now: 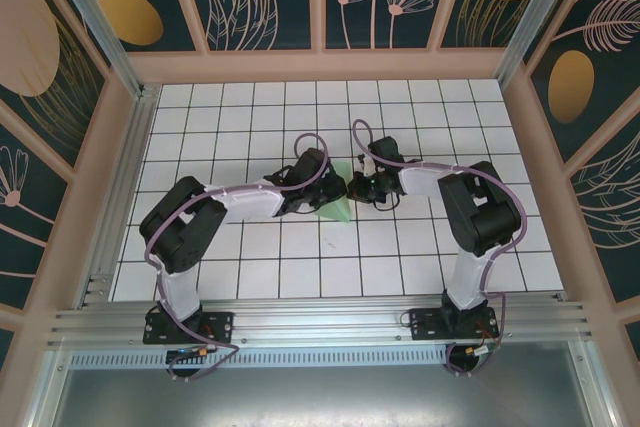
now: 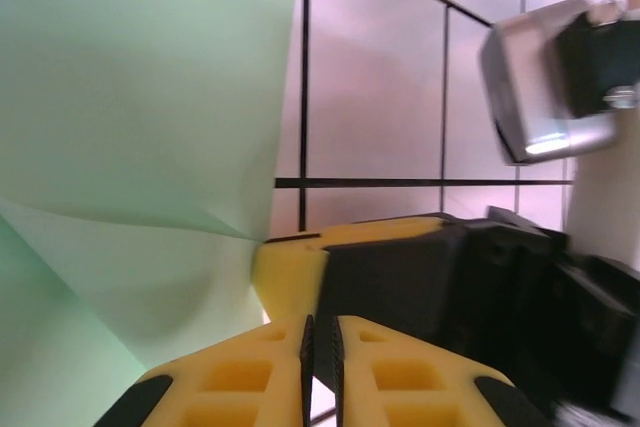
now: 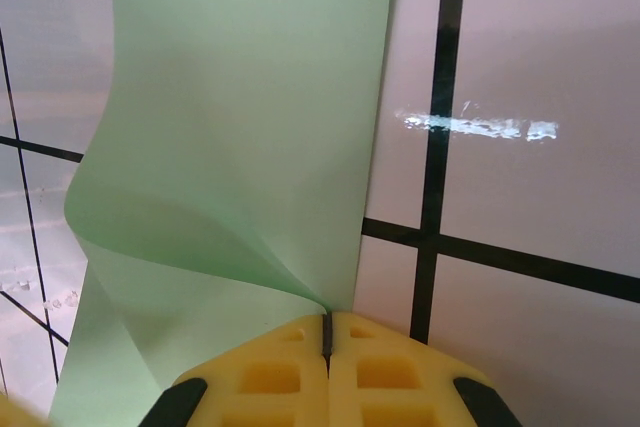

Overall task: Fold a paper plane with a square sheet of paper (pick it up from the middle)
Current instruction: Fold the triangle a second time at the center of the table.

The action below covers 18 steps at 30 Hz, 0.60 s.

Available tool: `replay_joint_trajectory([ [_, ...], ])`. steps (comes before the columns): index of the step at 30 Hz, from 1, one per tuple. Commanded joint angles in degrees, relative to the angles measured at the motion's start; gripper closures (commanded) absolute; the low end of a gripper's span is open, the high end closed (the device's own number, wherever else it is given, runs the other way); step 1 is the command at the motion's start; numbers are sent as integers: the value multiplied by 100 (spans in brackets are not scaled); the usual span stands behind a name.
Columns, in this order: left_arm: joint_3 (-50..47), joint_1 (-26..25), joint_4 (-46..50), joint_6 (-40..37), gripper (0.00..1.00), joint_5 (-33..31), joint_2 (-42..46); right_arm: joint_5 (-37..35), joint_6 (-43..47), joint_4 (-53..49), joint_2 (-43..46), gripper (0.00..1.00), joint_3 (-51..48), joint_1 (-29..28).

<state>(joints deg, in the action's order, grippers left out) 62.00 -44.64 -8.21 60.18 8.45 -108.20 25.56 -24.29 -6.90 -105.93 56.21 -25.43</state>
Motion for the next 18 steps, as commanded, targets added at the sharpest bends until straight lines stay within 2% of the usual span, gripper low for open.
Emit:
replay_joint_trajectory([
  [1,188,-5,241,-25,85,-223,-128,-130,77,-141,-175,95,22,47],
  [18,260,-9,775,-103,87,-541,-372,-148,74,-141,-196,95,34,51],
])
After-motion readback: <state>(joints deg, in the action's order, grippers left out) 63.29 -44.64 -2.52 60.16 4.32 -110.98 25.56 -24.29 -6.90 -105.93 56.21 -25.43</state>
